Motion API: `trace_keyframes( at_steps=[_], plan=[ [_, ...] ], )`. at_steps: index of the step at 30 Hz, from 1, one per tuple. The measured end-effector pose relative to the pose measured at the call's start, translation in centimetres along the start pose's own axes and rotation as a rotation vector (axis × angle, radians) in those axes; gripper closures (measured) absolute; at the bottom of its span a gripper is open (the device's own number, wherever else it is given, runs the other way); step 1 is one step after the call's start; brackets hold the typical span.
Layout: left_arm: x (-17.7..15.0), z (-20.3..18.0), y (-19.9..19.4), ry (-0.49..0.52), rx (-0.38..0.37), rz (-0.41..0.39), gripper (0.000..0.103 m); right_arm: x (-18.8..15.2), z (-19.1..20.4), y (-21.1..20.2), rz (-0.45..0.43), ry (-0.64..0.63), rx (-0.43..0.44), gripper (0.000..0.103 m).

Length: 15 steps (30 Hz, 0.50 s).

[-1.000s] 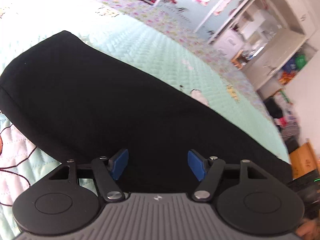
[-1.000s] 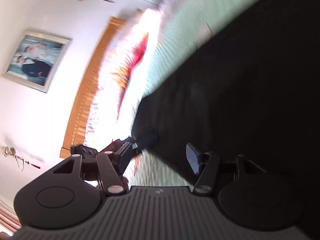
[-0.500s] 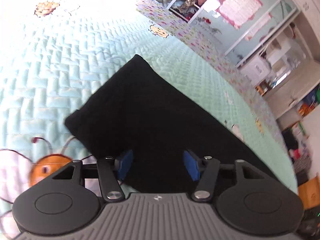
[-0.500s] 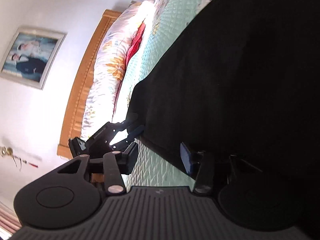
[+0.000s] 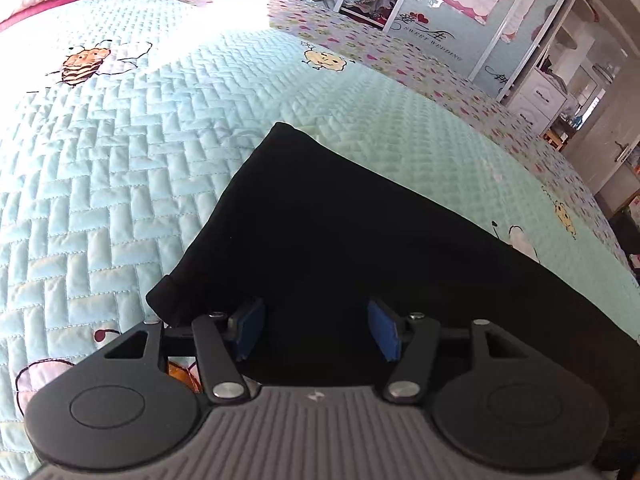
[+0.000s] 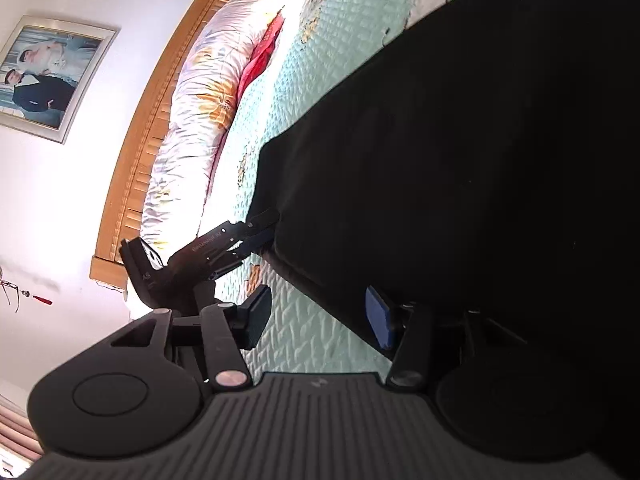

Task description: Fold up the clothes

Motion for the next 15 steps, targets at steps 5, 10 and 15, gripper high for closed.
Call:
trace_keyframes(
  at_steps=[5, 10, 15],
  plan=[
    [-0.1, -0.5, 0.1, -0.001, 0.004, -0.013, 0.041, 1.6, 1.8, 1.4, -0.079, -0.013, 0.071, 0.041],
    [-0.5, -1.2, 0.2, 0.059, 0.015, -0.028, 0.038, -1.3, 1.4, 5.5, 0.031, -0.036, -0.006, 0.050],
    [-0.8, -1.7, 0.4, 0.097, 0.020, -0.031, 0.033, 2.0, 6.2, 5.5, -0.009, -0.106, 0.024, 0.043]
  ],
)
Point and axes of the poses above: each gripper's, at about its wrist camera, not at the fingertips, and y roughly the way its jaws point, z to its left, x to its top, the point moved 1 cm from there along y, roughly the way its jaws point, and after that the axes turned 7 degrees about -z, right-handed, at the moved point
